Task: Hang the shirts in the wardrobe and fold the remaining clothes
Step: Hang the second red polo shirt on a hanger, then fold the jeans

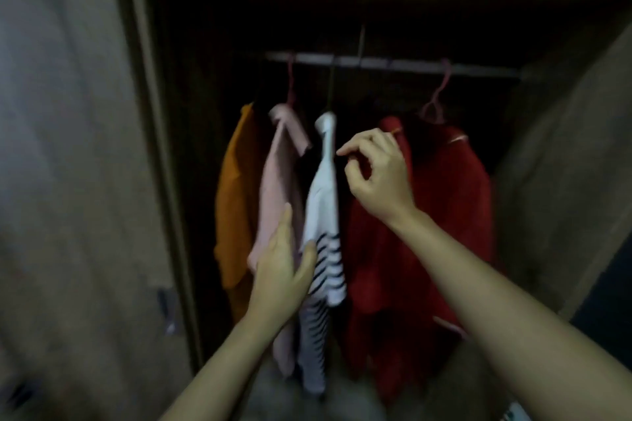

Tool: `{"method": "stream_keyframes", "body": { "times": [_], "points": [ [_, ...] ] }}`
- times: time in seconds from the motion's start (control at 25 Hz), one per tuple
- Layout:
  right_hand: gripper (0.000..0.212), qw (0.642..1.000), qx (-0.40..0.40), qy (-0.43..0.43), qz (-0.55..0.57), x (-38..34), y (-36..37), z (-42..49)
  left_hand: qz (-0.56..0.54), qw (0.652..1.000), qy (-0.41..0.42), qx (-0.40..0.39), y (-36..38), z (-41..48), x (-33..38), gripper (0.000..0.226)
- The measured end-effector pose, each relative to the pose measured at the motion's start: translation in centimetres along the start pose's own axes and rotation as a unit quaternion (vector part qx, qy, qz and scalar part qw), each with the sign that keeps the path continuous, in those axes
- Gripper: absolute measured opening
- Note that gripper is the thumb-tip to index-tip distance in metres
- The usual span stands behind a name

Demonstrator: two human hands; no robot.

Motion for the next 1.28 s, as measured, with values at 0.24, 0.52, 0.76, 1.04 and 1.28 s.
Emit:
{"method": "stream_keyframes", "body": {
  "times": [0.24,0.52,0.76,1.04,1.28],
  "points": [
    [0.026,0.964,-0.230,-0.084,0.100,-14.3,14.7,-14.2,0.103,0.971,-0.215,-0.029,-9.3,-16.4,-17.8,0.063],
    [0.045,0.891,-0.417,-0.056,0.169,-29.1,28.8,-30.6,0.144,0.851,-0.503,0.046,-17.8,-35.4,-32.0,0.067],
    [0.050,0.777,-0.568,-0.155,0.224,-40.6,40.6,-44.2,0.179,0.749,-0.632,0.094,-23.5,-49.9,-39.7,0.072],
    [0.041,0.694,-0.598,-0.256,0.309,-53.9,50.2,-58.2,0.183,0.601,-0.762,0.156,-23.5,-64.7,-46.7,0.092],
    [0.056,0.707,-0.608,-0.295,0.207,-60.1,54.4,-63.9,0.049,0.577,-0.774,0.255,-21.9,-72.3,-49.1,0.066]
  ]
}}
Point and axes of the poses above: each hand's wrist, its own z-axis towards the middle knuckle, its own y-axis out of the palm, x = y × z, the point moved 3 cm from there along z, towards the middle knuckle, and after that the axes turned 6 degrees about -y, right-handed, at the moved point
